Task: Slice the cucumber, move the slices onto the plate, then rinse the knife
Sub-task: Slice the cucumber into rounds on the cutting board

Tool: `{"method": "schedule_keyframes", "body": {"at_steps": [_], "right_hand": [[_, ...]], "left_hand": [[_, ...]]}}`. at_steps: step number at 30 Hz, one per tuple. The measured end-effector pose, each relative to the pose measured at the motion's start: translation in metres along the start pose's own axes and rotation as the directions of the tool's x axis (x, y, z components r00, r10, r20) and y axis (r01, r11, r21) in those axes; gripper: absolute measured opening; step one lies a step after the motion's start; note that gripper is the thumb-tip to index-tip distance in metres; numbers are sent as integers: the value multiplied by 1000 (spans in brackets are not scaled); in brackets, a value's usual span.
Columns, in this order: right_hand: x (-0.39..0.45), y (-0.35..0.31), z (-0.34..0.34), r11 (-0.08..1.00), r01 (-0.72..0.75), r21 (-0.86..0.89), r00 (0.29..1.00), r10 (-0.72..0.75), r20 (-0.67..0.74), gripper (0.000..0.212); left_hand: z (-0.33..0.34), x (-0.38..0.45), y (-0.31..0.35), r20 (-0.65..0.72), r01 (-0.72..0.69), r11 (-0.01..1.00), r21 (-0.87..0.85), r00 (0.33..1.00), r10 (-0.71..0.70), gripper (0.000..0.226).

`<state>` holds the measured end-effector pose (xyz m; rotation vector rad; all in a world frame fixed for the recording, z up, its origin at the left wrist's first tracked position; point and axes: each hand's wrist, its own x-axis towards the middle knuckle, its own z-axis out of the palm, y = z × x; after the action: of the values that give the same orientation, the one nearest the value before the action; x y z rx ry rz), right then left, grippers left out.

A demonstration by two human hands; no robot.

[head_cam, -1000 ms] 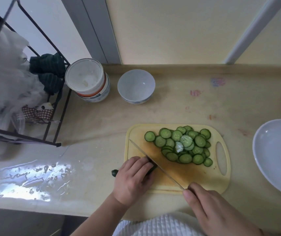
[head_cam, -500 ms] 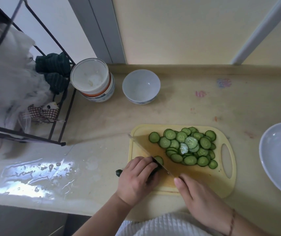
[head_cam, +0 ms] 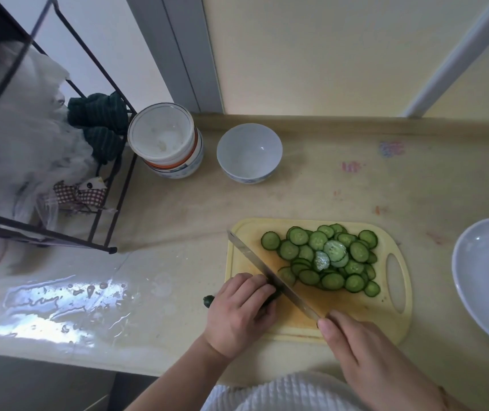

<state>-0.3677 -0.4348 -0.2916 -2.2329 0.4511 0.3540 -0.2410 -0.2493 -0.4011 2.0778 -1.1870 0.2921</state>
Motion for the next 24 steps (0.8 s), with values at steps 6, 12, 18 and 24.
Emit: {"method": "schedule_keyframes", "body": {"at_steps": [6, 12, 18, 24], "right_hand": [[-6, -2, -5, 1000, -21, -8, 1000, 21, 20, 76], [-6, -3, -3, 999, -24, -40, 999, 25, 33, 64], [8, -6, 11, 998, -12, -59, 999, 15, 50, 56], [25, -6, 21, 999, 12, -34, 998, -10, 61, 51]], "left_hand": [[0, 1, 1, 7, 18, 1000, -11, 1000, -18, 13], [-1, 0, 1, 9, 24, 1000, -14, 1000, -24, 9], [-2, 2, 3, -4, 33, 999, -20, 999, -33, 8], [0, 1, 3, 6, 39, 999, -4, 999, -39, 10]]}}
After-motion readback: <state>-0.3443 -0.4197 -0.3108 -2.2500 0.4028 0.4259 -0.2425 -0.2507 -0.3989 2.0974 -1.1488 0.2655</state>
